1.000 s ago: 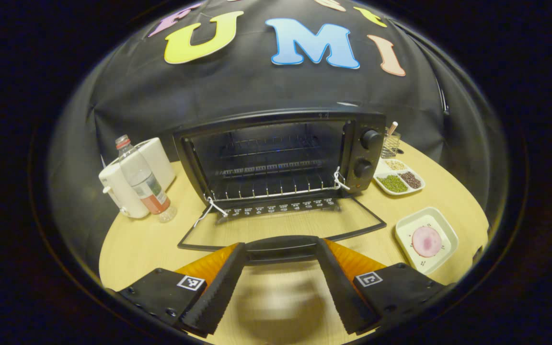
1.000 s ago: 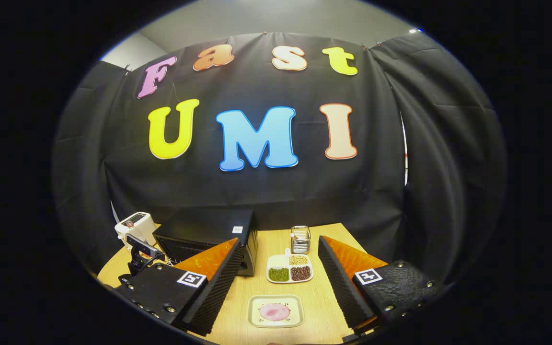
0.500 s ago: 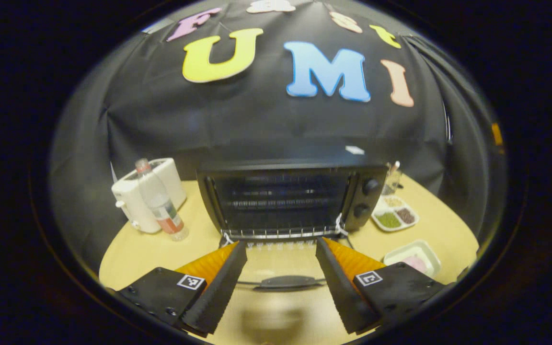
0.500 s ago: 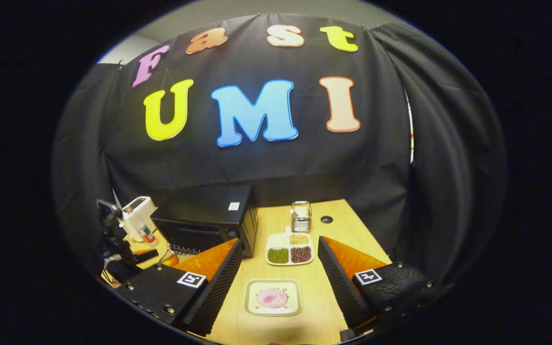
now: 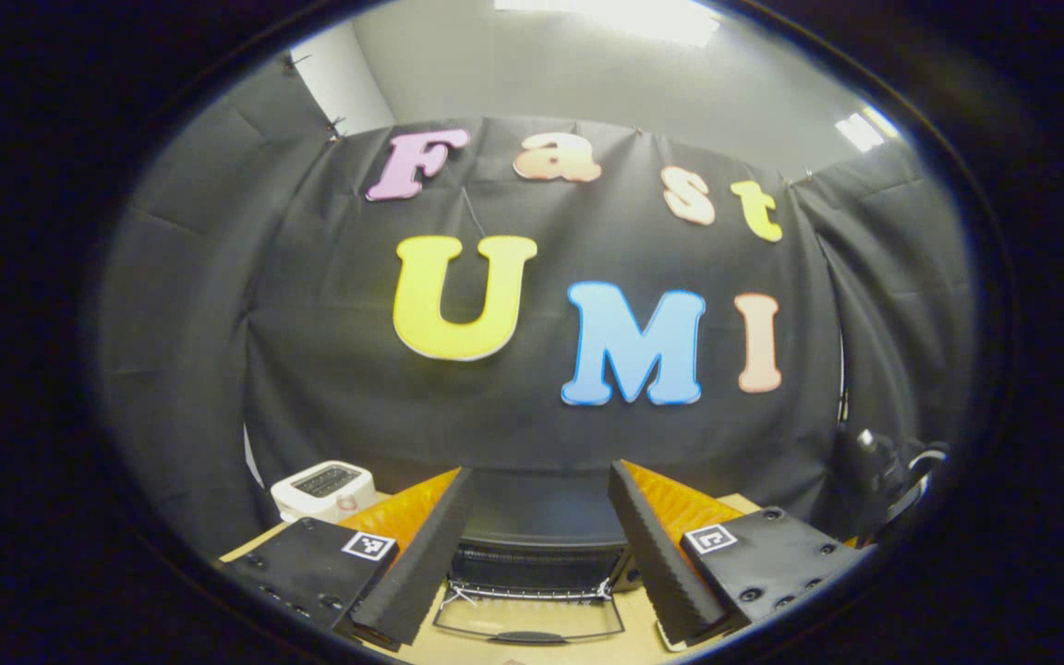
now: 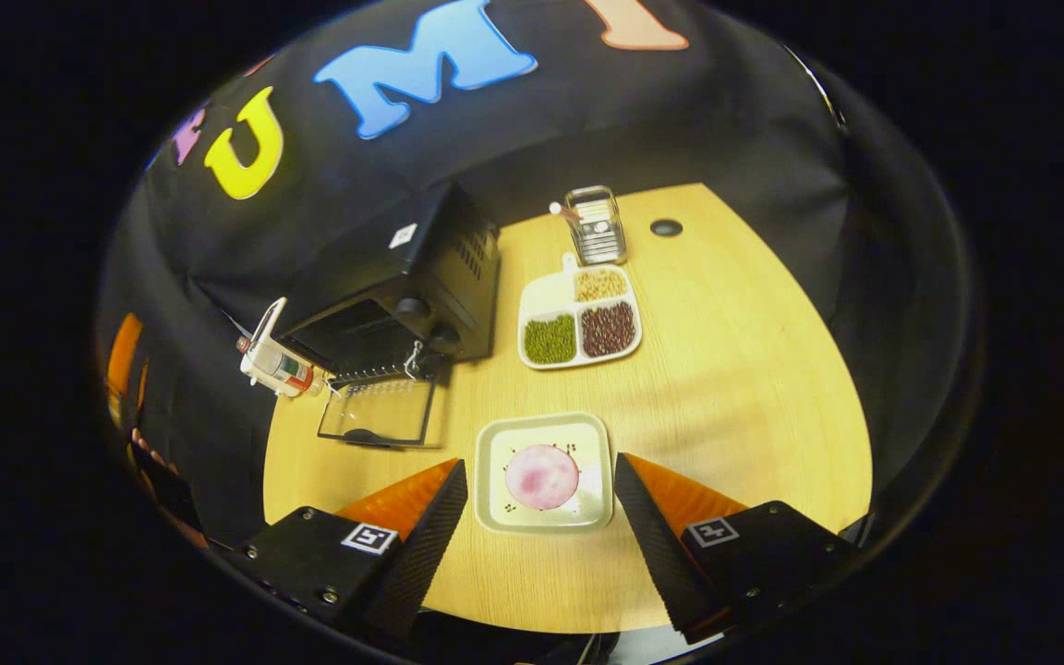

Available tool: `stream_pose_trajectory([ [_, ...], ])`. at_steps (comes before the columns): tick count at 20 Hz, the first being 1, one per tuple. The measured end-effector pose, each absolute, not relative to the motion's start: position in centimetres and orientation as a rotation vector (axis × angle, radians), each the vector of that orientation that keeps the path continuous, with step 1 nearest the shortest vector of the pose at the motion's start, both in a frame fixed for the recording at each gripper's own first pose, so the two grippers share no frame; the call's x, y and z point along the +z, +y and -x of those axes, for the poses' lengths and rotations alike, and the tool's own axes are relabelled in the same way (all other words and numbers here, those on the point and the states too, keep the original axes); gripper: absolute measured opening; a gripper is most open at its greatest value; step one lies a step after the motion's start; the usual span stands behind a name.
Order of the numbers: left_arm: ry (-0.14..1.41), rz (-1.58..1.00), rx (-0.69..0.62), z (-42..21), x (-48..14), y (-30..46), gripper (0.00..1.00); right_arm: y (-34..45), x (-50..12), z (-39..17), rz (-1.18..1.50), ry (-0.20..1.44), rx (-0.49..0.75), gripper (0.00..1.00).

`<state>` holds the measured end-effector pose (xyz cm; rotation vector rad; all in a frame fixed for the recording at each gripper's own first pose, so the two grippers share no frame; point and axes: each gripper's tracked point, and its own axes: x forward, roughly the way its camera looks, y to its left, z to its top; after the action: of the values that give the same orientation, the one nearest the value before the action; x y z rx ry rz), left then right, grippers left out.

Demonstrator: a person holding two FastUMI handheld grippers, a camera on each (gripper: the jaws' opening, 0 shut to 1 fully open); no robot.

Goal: Open the electric oven with the left hand, put the food in, and close the electric oven.

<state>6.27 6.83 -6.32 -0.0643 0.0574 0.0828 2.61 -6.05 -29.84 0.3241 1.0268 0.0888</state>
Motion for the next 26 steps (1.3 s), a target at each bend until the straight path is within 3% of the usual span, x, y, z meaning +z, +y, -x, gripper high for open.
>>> stream_pose_trajectory([
  [5,-0.025,0.064,0.132,-3.6,-1.1,9.1,1.0,-7.6,-35.8,-3.4,-0.35,1.185,0.042,0.98],
  [14,0.028,0.07,0.223,-0.3,-3.1,12.8,1.0,-9.8,-42.5,-3.9,-0.074,1.336,-0.028,0.98],
  [23,0.049,0.077,0.238,0.2,-3.5,13.4,1.0,-9.6,-44.0,-4.5,0.012,1.377,-0.014,0.94],
  [25,0.048,0.088,0.232,0.0,-3.7,13.0,1.0,-9.4,-43.8,-4.5,0.008,1.376,0.004,0.82],
  [26,0.05,0.09,0.228,-0.2,-3.8,12.8,0.97,-8.8,-44.0,-4.2,-0.011,1.377,0.021,0.65],
])
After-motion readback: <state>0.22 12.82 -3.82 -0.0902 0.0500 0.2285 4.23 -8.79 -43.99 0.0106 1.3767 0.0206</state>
